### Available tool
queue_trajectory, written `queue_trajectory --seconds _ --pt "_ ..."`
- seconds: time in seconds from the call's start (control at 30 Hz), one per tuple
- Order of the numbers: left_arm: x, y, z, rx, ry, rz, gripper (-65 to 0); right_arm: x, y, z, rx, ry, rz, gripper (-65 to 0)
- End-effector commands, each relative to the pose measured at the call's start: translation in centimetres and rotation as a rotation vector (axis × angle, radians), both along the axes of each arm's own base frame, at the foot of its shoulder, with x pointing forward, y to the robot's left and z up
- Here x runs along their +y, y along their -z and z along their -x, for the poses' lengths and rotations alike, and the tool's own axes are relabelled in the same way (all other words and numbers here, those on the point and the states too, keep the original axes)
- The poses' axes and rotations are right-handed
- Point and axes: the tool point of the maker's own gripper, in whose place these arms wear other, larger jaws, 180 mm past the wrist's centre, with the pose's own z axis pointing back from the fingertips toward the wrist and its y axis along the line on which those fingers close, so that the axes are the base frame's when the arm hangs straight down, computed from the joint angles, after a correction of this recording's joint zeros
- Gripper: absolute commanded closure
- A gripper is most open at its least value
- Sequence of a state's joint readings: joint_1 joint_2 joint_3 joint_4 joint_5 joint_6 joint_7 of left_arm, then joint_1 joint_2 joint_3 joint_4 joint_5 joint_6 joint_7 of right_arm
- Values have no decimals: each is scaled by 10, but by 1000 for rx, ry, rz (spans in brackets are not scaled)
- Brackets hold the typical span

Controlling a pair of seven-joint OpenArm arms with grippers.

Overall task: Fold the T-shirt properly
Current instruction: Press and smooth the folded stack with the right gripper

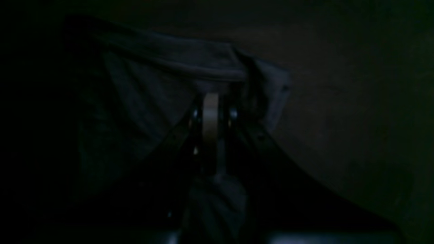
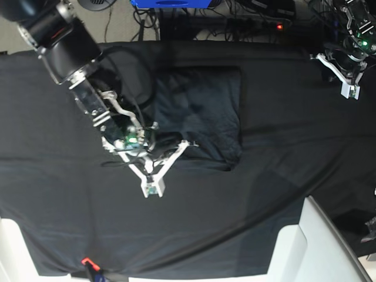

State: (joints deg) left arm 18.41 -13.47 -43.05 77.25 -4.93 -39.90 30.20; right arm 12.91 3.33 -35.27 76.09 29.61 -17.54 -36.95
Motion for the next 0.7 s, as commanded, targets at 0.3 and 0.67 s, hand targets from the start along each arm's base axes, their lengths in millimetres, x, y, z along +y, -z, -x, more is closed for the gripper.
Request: queue_trajectory --seconds 0.3,0.67 --pt "10 -11 -6 -30 8 -25 0 11 8 -23 23 19 22 -29" --pt "10 -9 -4 -22 6 -24 0 7 38 -43 68 64 96 -29"
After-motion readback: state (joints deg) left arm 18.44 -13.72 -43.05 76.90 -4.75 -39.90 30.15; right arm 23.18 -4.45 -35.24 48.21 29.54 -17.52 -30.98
